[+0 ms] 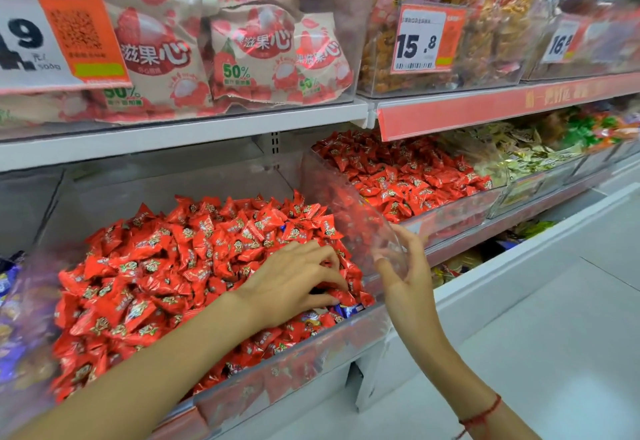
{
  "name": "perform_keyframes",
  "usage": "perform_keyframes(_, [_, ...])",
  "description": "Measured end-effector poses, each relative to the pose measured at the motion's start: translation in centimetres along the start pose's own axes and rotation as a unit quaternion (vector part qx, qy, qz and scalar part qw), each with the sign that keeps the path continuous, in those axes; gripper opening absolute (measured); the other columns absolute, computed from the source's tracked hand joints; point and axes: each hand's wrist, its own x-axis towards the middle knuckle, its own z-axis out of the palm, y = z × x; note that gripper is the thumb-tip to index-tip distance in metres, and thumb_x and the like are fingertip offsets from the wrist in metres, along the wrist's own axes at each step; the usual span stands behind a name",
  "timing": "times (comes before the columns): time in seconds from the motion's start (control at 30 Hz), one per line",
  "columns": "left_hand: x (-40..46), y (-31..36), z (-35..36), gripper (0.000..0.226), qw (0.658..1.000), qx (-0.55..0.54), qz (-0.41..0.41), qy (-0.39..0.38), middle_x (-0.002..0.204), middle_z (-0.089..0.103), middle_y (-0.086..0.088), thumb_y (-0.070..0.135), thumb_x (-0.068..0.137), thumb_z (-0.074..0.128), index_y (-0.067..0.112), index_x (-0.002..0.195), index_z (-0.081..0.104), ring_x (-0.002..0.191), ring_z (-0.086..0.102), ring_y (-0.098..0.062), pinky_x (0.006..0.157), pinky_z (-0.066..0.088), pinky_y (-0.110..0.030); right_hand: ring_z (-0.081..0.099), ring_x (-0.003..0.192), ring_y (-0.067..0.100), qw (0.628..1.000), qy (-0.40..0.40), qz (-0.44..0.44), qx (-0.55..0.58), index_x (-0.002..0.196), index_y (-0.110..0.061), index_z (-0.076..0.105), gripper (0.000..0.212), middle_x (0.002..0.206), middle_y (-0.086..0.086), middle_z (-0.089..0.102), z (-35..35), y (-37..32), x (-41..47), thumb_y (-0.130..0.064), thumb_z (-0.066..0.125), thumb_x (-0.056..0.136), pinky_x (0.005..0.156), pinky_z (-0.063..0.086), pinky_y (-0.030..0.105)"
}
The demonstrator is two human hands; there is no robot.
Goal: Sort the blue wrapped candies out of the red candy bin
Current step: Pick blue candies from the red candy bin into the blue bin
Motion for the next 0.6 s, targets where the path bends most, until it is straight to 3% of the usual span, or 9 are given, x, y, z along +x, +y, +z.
perform_keyframes(0.13, [-0.3, -0.6, -0.2, 0.026, 0.998, 0.004, -0.016, 0.055, 0.109, 0.06, 0.014, 0.044, 0.094, 0.054, 0.032, 0.111, 0.069, 0.097, 0.056, -0.009, 0.079, 0.037, -0.022, 0.058, 0.104, 0.002, 0.999, -0.04, -0.005, -0.019, 0.119, -0.018, 0.055, 0.033, 0.112, -0.011, 0.062, -0.4, 0.0, 0.3, 0.001, 0.049, 0.093, 0.084, 0.041, 0.01])
perform_keyframes(0.23, [-1.1, -1.3, -1.4, 0.021, 0.989, 0.039, -0.074, 0.124, 0.106, 0.067, 0.012, 0.035, 0.093, 0.06, 0.026, 0.109, 0.072, 0.096, 0.061, -0.013, 0.078, 0.045, -0.029, 0.057, 0.095, -0.008, 0.998, -0.067, -0.01, -0.006, 0.11, -0.02, 0.058, 0.032, 0.102, -0.013, 0.064, -0.6, -0.3, 0.4, 0.004, 0.047, 0.092, 0.082, 0.041, 0.006])
perform_keyframes(0.33, [-1.9, -2.7, -3.0, 0.017, 0.963, 0.079, -0.197, 0.165, 0.105, 0.07, 0.006, 0.022, 0.089, 0.067, 0.023, 0.105, 0.073, 0.096, 0.062, -0.024, 0.079, 0.046, -0.038, 0.057, 0.097, -0.007, 0.997, -0.071, -0.006, 0.013, 0.107, -0.025, 0.057, 0.033, 0.102, -0.014, 0.063, -0.7, -0.2, 0.5, 0.004, 0.048, 0.092, 0.082, 0.04, 0.006])
perform_keyframes(0.43, [-2.3, -3.5, -4.4, 0.029, 0.932, 0.032, -0.316, 0.173, 0.116, 0.067, 0.005, 0.019, 0.087, 0.066, 0.03, 0.115, 0.066, 0.107, 0.06, -0.023, 0.082, 0.048, -0.038, 0.057, 0.099, -0.006, 0.997, -0.072, -0.002, 0.02, 0.107, -0.028, 0.057, 0.034, 0.103, -0.016, 0.063, -0.6, 0.0, 0.5, 0.002, 0.048, 0.093, 0.082, 0.04, 0.005])
perform_keyframes(0.5, [-2.2, -3.0, -4.8, 0.041, 0.935, -0.01, -0.303, 0.185, 0.123, 0.063, 0.005, 0.018, 0.087, 0.065, 0.031, 0.126, 0.058, 0.112, 0.057, -0.02, 0.087, 0.046, -0.037, 0.056, 0.099, -0.008, 0.997, -0.071, -0.004, 0.02, 0.107, -0.029, 0.056, 0.034, 0.103, -0.018, 0.062, -0.6, 0.0, 0.4, 0.001, 0.049, 0.093, 0.082, 0.039, 0.004])
perform_keyframes(0.6, [-1.6, -0.9, -5.0, 0.034, 0.964, -0.042, -0.186, 0.186, 0.12, 0.062, 0.013, 0.019, 0.089, 0.062, 0.034, 0.12, 0.061, 0.11, 0.053, -0.012, 0.092, 0.042, -0.033, 0.057, 0.095, -0.009, 0.997, -0.071, -0.009, 0.023, 0.106, -0.031, 0.057, 0.028, 0.098, -0.022, 0.063, -0.7, 0.1, 0.4, -0.006, 0.053, 0.093, 0.079, 0.039, 0.003])
